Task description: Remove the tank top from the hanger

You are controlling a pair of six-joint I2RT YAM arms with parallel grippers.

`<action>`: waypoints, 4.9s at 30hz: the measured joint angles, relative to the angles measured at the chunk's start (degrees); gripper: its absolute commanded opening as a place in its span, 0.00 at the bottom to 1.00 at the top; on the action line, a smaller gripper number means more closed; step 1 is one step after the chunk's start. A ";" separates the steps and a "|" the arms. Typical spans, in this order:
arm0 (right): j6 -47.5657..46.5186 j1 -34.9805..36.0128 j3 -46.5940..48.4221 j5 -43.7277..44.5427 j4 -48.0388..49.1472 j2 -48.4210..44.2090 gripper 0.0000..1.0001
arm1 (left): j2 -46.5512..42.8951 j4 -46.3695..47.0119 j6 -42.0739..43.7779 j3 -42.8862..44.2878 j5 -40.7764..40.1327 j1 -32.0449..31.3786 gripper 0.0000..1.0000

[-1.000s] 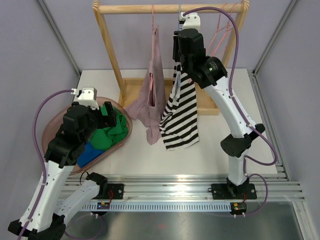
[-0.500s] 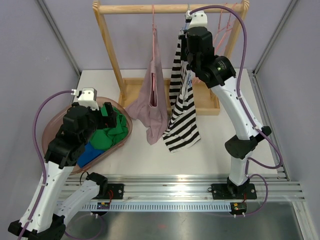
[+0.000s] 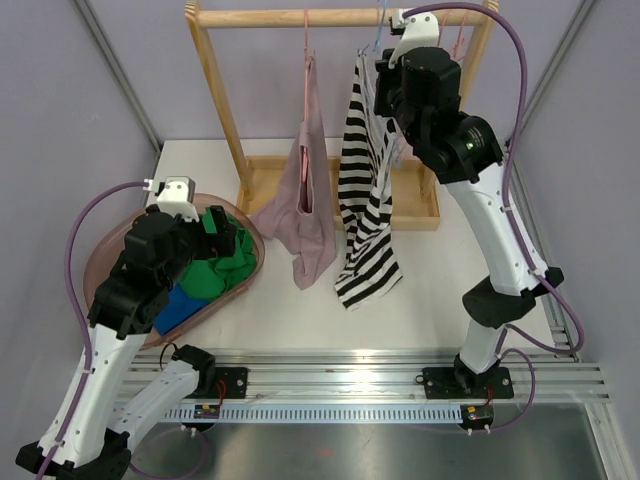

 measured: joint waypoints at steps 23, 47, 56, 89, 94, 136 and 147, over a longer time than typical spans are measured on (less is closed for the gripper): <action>9.22 -0.11 -55.78 -22.67 12.90 -46.25 0.00 | 1.25 15.17 -12.61 0.28 16.37 -4.37 0.99; 20.37 -0.11 -61.96 -48.43 4.96 -65.48 0.00 | 19.58 24.79 3.17 10.88 -2.45 -40.30 0.30; 19.82 -0.11 -60.89 -47.91 3.39 -66.49 0.00 | 20.09 24.76 5.33 11.06 -14.36 -40.76 0.00; 15.43 -0.11 -82.07 -44.94 39.01 -68.74 0.00 | 6.01 31.12 -4.92 -9.77 21.94 -33.00 0.00; 15.43 -0.11 -75.01 -34.53 31.56 -61.79 0.00 | 6.19 30.60 -4.79 -12.37 22.95 -34.93 0.00; 5.11 -18.69 7.02 -22.49 -10.75 7.58 0.00 | 5.05 1.51 -12.72 -7.02 -11.54 -43.47 0.99; 6.34 -18.75 -2.95 -24.90 -8.52 2.16 0.75 | 8.35 7.39 -13.62 -11.67 -10.10 -43.52 0.99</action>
